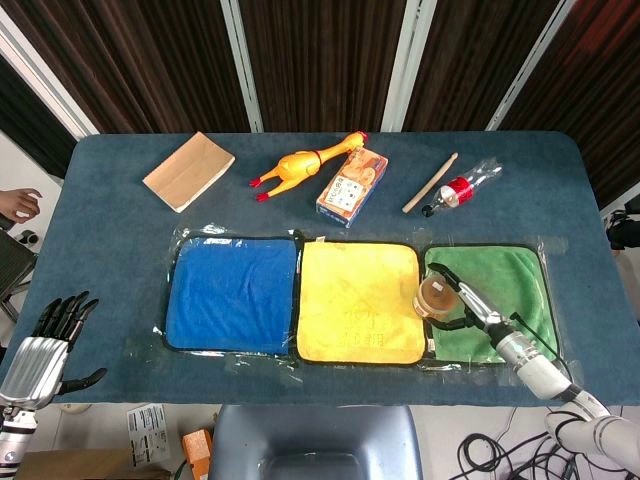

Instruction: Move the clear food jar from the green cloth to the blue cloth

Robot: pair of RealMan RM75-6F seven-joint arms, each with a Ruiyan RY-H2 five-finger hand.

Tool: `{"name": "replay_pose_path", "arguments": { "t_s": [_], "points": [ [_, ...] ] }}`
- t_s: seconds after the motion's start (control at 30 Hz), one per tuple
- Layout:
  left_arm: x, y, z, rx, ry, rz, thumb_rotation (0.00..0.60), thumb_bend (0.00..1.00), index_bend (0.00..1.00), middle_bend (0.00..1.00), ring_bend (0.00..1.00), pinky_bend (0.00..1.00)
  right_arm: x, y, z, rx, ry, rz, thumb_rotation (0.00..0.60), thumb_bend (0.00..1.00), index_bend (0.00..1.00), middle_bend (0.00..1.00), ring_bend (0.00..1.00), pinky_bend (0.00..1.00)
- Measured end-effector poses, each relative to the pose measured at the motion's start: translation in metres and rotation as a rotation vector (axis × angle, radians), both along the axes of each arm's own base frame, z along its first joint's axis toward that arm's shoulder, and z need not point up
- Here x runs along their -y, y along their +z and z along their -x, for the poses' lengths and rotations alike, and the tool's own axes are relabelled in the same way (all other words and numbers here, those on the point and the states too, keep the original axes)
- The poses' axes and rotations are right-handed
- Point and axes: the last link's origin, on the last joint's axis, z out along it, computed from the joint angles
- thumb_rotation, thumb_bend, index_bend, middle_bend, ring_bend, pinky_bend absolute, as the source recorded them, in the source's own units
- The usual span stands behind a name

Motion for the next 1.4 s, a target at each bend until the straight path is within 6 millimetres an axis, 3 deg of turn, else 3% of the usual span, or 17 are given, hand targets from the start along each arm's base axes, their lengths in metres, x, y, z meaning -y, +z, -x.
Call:
{"name": "replay_pose_path", "arguments": {
  "t_s": [0.87,1.07,1.4],
  "points": [
    [0.001,0.007,0.001,0.02,0.002,-0.004,0.6,0.0,0.03,0.0,0.0,0.03,0.021,-0.059,-0.079,0.043,0.135,-0.042,0.6,0.2,0.0,0.0,0.0,0.1],
    [0.001,0.009,0.0,0.026,-0.002,-0.004,0.6,0.0,0.03,0.0,0.0,0.03,0.022,-0.075,-0.097,0.06,0.162,-0.054,0.6,0.2,0.0,0.0,0.0,0.1],
    [0.002,0.013,0.0,0.041,-0.007,-0.008,0.6,0.0,0.03,0.0,0.0,0.03,0.013,-0.085,-0.117,0.043,0.252,-0.044,0.6,0.2,0.0,0.0,0.0,0.1]
  ]
}}
